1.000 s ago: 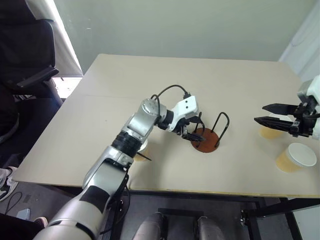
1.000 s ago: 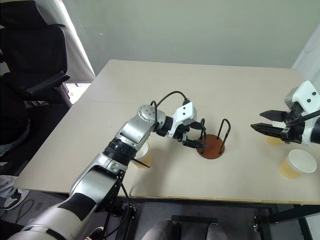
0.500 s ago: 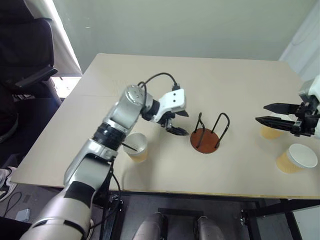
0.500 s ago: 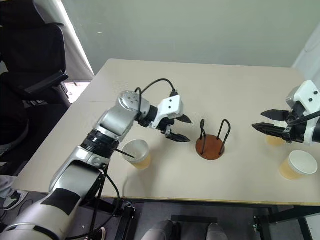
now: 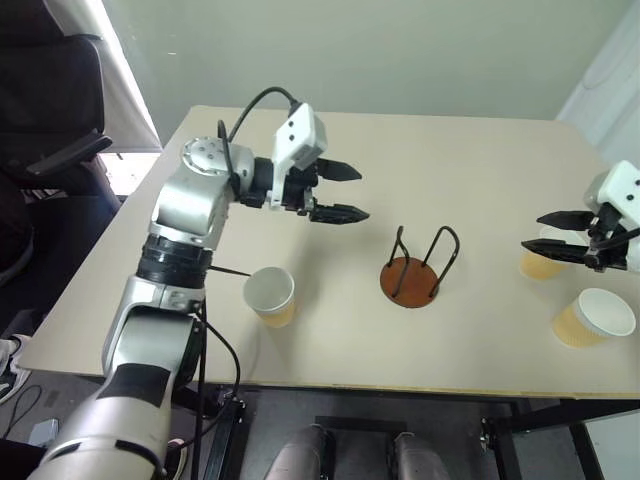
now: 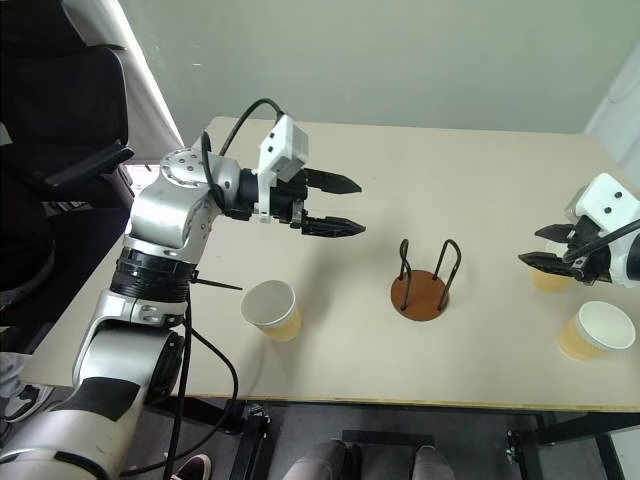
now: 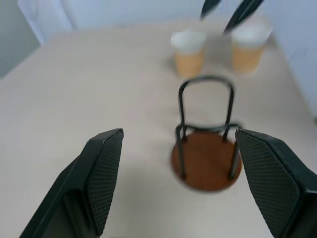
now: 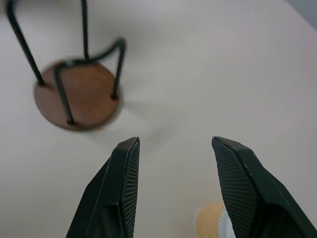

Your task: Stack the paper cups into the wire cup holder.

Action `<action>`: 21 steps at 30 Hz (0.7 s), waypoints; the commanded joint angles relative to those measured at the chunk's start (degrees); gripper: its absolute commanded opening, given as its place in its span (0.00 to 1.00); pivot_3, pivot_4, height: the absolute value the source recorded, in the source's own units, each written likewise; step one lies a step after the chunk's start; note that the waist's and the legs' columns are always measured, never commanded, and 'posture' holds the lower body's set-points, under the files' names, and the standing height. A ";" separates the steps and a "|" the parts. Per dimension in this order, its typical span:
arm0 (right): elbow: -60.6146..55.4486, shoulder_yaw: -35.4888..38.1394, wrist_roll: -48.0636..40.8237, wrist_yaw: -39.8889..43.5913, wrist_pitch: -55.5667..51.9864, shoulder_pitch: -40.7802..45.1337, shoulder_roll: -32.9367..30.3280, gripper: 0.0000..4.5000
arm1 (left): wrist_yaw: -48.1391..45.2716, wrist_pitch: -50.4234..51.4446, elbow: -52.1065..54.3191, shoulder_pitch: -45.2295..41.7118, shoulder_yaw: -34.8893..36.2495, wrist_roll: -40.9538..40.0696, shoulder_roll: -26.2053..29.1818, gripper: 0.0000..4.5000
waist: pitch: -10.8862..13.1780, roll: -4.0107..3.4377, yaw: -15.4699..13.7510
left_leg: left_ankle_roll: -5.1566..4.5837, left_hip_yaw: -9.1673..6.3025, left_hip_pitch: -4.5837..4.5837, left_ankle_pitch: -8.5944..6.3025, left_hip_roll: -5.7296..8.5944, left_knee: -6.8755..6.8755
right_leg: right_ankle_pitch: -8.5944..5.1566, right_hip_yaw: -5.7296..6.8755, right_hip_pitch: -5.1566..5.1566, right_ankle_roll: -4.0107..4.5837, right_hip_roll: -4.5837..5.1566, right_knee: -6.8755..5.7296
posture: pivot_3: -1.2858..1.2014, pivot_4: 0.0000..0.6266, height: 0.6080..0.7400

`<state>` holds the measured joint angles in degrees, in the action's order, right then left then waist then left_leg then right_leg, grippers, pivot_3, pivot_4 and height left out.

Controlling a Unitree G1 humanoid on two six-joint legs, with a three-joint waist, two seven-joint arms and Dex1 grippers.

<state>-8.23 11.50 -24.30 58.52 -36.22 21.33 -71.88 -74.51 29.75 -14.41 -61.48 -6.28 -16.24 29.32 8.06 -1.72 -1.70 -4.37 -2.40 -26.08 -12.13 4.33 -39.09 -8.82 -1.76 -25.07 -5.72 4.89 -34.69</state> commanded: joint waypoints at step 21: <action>31.12 -18.75 23.85 7.24 19.72 17.18 3.08 0.99 | 2.23 1.21 3.96 2.08 1.22 -3.70 4.05 0.87 | 0.00 0.00 0.24 | -0.02 -0.05 0.03 0.01 0.00 -0.04 | 0.01 0.02 0.03 0.02 0.00 -0.04 | 0.52 0.24 1.00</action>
<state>21.75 -7.56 -1.92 65.32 -18.14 37.08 -68.37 -72.31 31.54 -12.47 -59.36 -6.26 -19.06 32.75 8.06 -1.72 -1.46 -4.39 -2.44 -26.05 -12.13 4.33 -39.13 -8.81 -1.74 -25.04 -5.70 4.89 -34.74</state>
